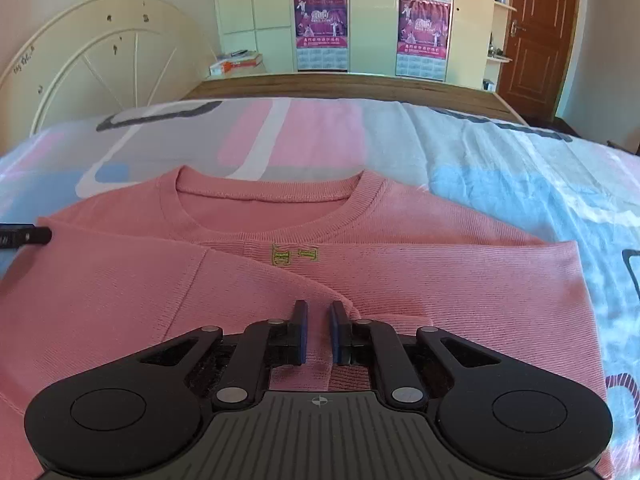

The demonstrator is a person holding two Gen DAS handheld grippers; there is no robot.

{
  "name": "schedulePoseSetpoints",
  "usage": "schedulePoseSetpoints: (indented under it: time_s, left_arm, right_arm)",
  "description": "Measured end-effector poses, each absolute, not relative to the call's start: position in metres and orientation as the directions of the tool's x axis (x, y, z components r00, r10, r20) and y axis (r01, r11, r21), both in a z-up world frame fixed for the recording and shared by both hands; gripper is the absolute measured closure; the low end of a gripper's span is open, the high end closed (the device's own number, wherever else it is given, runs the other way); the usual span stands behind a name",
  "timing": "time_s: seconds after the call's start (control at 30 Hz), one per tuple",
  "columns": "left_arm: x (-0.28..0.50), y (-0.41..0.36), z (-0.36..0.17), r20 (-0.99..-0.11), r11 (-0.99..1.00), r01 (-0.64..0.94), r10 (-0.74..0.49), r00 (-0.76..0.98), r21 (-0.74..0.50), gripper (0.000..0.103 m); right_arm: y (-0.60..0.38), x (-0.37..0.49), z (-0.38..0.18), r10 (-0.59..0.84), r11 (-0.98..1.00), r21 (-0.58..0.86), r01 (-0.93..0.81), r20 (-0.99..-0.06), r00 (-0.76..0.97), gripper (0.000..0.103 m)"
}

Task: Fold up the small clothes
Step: 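Pinch and straighten the folded sweatshirt edges with both grippers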

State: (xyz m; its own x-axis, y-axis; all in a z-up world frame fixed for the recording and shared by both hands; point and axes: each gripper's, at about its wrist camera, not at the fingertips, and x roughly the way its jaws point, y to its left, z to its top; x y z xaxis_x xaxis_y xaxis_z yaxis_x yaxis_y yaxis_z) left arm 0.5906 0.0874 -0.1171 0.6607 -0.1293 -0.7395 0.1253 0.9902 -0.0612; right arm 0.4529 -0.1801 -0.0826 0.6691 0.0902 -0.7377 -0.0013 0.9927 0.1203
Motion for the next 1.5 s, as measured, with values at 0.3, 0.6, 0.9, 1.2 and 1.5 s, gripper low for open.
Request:
schedulePoseSetpoints:
  time_s: [0.3, 0.6, 0.9, 1.2, 1.5]
  left_arm:
    - [0.537, -0.015, -0.11, -0.689, 0.925, 0.379, -0.269, 0.672, 0.008, 0.048]
    - [0.535, 0.054, -0.127, -0.703, 0.965, 0.257, -0.148, 0.696, 0.052, 0.048]
    - [0.473, -0.001, -0.109, -0.652, 0.946, 0.323, -0.265, 0.71, -0.033, 0.047]
    - [0.451, 0.031, -0.126, -0.7, 0.966, 0.258, -0.178, 0.692, 0.01, 0.048]
    - [0.417, 0.044, -0.118, -0.71, 0.98, 0.199, -0.123, 0.693, 0.025, 0.049]
  right_arm:
    - [-0.094, 0.474, -0.067, 0.269, 0.963, 0.188, -0.193, -0.684, 0.678, 0.078]
    - [-0.173, 0.447, -0.082, 0.026, 0.994, 0.091, 0.059, -0.727, 0.686, 0.065]
    - [-0.158, 0.397, -0.057, 0.163, 0.983, 0.17, -0.065, -0.661, 0.732, 0.064]
    - [-0.163, 0.368, -0.079, 0.124, 0.99, 0.133, -0.041, -0.708, 0.695, 0.085]
    - [-0.172, 0.368, -0.072, 0.058, 0.997, 0.073, -0.008, -0.717, 0.694, 0.09]
